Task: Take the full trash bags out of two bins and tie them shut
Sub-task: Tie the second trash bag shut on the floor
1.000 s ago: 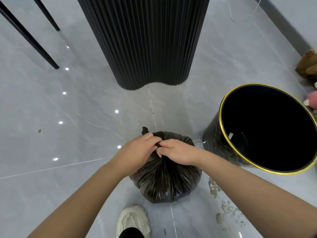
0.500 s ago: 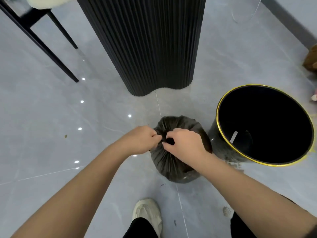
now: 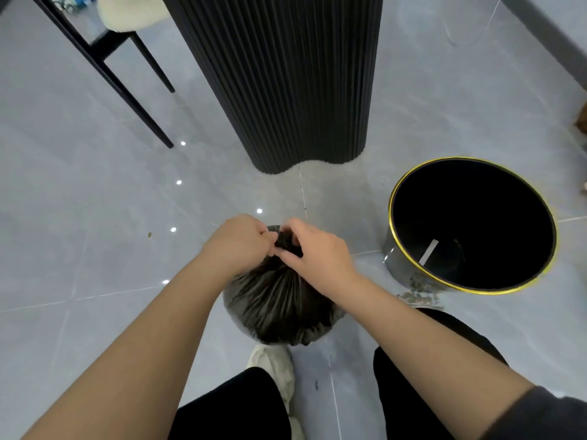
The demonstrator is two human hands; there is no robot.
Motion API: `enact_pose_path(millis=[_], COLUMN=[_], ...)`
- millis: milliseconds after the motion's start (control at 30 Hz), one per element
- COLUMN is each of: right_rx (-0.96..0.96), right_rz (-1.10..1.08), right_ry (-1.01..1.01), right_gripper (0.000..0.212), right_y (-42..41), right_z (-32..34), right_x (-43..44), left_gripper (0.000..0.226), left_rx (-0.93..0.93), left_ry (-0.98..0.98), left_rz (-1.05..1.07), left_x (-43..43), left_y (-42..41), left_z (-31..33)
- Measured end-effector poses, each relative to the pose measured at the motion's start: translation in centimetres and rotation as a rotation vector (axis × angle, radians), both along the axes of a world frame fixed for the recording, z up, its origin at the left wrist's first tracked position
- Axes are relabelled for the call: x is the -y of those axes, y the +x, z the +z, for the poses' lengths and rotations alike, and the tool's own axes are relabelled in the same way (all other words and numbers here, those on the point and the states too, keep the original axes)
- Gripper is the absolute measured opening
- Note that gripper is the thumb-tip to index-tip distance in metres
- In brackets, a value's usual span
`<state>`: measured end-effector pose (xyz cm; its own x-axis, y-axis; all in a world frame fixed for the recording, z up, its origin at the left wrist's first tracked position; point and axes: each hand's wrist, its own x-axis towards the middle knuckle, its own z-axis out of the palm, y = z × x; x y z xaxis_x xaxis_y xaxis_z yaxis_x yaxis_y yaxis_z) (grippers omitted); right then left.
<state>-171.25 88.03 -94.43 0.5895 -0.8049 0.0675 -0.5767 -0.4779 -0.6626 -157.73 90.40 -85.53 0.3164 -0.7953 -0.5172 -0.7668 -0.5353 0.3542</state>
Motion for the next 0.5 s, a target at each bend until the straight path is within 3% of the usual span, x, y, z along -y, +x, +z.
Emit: enact_pose_path(millis=[267,500], right_rx=[-0.01,-0.026], right_rz=[0.06,0.025], right_ry=[-0.133,0.018], right_gripper=[0.022,0.038], right_y=[-1.0,-1.6], right_z=[-0.2,0.7], right_x=[-0.3,-0.3], left_gripper=[0.035,0.034], left_rx=[0.037,0.021], left_ry=[0.037,0.031], left_rz=[-0.058,-0.062], left_x=[-0.5,-0.5], left_y=[0.0,-0.8], left_z=[1.0,1.1])
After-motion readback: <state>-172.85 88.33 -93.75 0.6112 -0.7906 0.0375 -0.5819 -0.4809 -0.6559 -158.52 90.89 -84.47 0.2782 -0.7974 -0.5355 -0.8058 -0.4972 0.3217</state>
